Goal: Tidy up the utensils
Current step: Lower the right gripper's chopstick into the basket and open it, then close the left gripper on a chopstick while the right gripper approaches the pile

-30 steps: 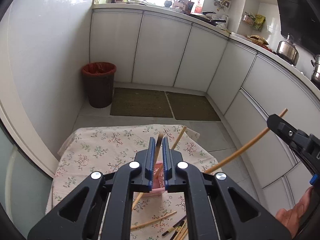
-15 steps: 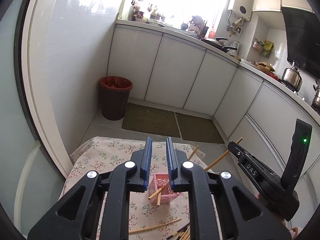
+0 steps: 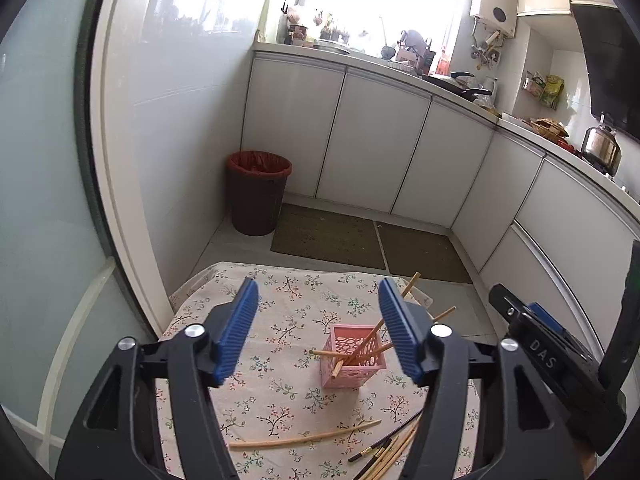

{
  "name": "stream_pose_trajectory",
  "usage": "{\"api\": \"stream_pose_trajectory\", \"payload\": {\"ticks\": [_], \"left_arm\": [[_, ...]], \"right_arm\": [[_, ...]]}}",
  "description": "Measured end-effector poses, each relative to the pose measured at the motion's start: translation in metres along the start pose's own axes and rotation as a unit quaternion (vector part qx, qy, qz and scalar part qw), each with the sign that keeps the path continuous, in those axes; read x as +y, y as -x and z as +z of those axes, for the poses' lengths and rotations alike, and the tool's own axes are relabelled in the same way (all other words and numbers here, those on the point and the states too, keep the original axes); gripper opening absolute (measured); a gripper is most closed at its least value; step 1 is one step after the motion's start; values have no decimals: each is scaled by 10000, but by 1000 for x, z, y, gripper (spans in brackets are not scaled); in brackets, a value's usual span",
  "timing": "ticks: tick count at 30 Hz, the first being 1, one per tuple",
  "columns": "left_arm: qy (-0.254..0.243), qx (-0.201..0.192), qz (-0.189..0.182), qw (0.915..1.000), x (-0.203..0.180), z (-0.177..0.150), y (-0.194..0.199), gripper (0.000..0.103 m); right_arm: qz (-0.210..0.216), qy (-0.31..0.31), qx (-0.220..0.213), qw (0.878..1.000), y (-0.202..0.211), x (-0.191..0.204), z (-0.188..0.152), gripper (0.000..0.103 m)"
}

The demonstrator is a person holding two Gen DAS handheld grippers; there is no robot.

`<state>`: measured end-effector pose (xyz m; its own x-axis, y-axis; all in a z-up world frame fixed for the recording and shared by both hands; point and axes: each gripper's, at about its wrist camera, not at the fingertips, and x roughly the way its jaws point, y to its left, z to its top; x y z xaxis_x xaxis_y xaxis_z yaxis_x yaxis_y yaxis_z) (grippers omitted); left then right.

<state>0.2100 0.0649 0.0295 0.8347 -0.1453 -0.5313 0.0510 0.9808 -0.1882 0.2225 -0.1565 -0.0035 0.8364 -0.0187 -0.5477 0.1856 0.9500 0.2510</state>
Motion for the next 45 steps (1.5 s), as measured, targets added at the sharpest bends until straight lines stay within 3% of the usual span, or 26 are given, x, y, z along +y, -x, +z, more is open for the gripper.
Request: {"api": "stream_pose_trajectory", "payload": {"ticks": [3, 8, 14, 19, 25, 29, 33, 37, 39, 45], "left_arm": [[-57, -13, 56, 10000, -4, -13, 16, 84], [-161, 207, 53, 9996, -10, -41, 32, 94], [-349, 576, -107, 9977, -22, -67, 41, 96], [-623, 1125, -330, 9911, -32, -88, 36, 96], [-1324, 1879, -537, 9717, -62, -121, 20, 96], [-1665, 2216, -581, 9591, -82, -143, 3, 96], [-2279, 2637, -578, 9355, -106, -169, -23, 96], [-2779, 3041, -537, 9096, -125, -190, -59, 94], [-2943, 3265, -437, 8972, -132, -198, -81, 82], [-3052, 3771, -477, 8732, -152, -210, -132, 61]], "right_arm": [[-143, -38, 23, 9999, 23, -12, -12, 89], [-373, -133, 224, 9990, 49, -32, -37, 97], [-377, -351, 719, 9961, 60, -63, -66, 97], [-277, -1067, 1228, 9863, 71, -114, -103, 97], [-507, -1836, 1781, 9654, 76, -181, -163, 97], [-479, -2357, 2021, 9494, 76, -211, -176, 97], [-585, -2531, 1889, 9470, 79, -224, -175, 97], [-485, -2798, 2099, 9356, 72, -231, -179, 97], [-427, -2916, 2200, 9299, 69, -233, -182, 97], [-345, -2945, 2293, 9271, 67, -233, -180, 97]]}}
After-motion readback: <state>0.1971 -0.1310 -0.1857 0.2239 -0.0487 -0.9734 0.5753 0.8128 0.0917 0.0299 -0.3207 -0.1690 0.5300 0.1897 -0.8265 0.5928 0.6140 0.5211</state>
